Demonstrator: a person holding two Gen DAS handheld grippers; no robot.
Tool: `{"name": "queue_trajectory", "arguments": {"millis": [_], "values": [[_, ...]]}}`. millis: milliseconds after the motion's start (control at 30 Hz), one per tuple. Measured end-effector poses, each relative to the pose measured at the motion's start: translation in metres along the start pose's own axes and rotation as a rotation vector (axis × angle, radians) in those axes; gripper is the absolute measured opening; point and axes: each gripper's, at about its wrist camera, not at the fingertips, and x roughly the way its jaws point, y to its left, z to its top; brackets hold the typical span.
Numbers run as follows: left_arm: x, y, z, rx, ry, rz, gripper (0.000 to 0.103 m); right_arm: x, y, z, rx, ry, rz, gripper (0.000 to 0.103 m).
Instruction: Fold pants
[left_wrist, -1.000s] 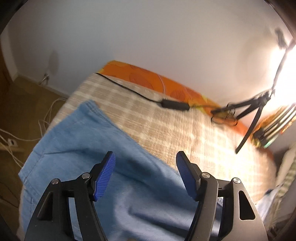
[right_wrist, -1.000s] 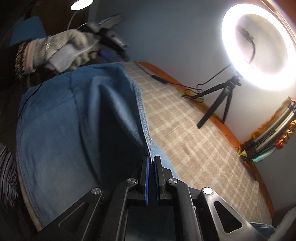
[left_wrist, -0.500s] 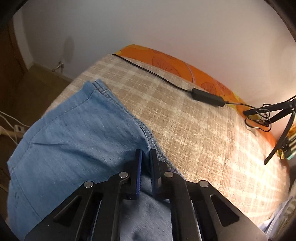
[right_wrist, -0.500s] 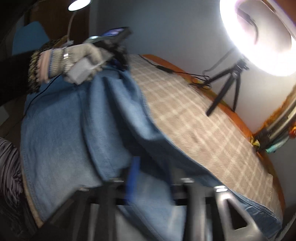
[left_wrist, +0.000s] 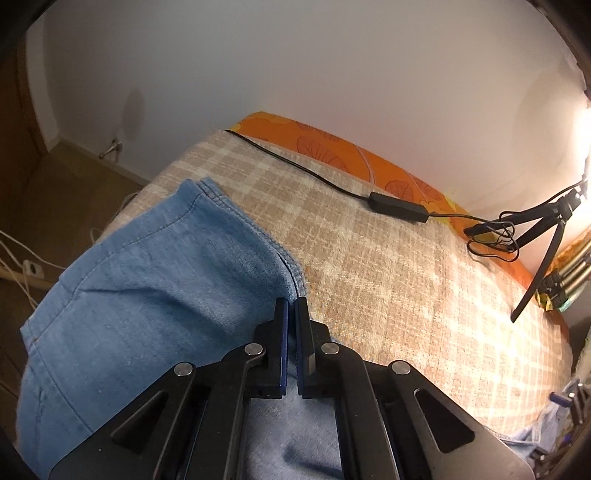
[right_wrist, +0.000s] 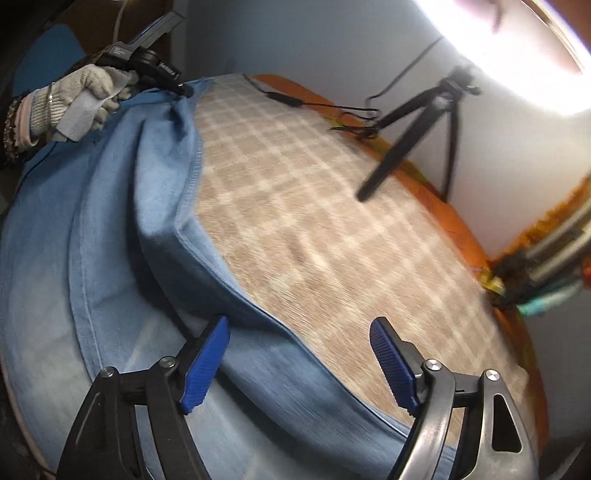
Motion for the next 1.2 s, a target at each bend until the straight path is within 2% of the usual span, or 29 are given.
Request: {"name": "queue_trajectory", "arguments": {"millis": [100,167,200,233,267,300,533,667,733,767,800,833,933,1000,1200], "values": [[-0.006,0.001,0.000,0.000,-0.013,-0.007,0.002,0.017,0.010,0.003,-0.023,0.018,0.017,0.076],[-0.014,0.002,0.000,0.001,-0.029,-0.009,0.002,0.026,0.020,0.002,-0.047,0.039,0.019,0.059],[-0.018,0.004,0.001,-0.005,-0.037,-0.013,0.001,0.025,0.024,0.001,-0.044,0.024,0.037,0.039],[-0.027,0.006,0.000,-0.010,-0.045,-0.023,0.001,0.023,0.025,0.001,-0.028,0.024,0.051,0.016],[-0.031,0.008,0.000,-0.014,-0.050,-0.030,0.001,0.022,0.026,0.001,-0.017,0.031,0.042,0.004],[-0.036,0.009,0.001,-0.017,-0.057,-0.036,0.001,0.018,0.029,0.000,-0.016,0.035,0.013,0.000],[-0.080,0.027,-0.007,-0.049,-0.112,-0.069,0.001,-0.043,0.045,0.001,-0.013,-0.057,-0.102,0.000],[-0.104,0.036,-0.019,-0.058,-0.144,-0.084,0.001,-0.076,0.054,0.001,-0.010,-0.091,-0.115,0.000],[-0.116,0.040,-0.032,-0.054,-0.157,-0.096,0.001,-0.082,0.058,0.001,-0.007,-0.087,-0.088,0.002],[-0.121,0.041,-0.039,-0.043,-0.160,-0.095,0.001,-0.083,0.059,0.001,-0.003,-0.089,-0.089,0.010],[-0.124,0.044,-0.047,-0.036,-0.162,-0.095,0.001,-0.082,0.060,0.003,-0.002,-0.092,-0.083,0.037],[-0.127,0.046,-0.055,-0.032,-0.160,-0.097,0.001,-0.083,0.061,0.003,-0.003,-0.103,-0.080,0.053],[-0.130,0.055,-0.075,-0.040,-0.154,-0.100,0.001,-0.069,0.063,0.014,-0.026,-0.121,-0.065,0.059],[-0.130,0.061,-0.084,-0.058,-0.149,-0.108,0.001,-0.046,0.061,0.022,-0.075,-0.079,-0.061,0.064],[-0.131,0.062,-0.098,-0.049,-0.163,-0.094,0.001,0.014,0.047,0.036,-0.145,0.004,-0.036,0.066]]}}
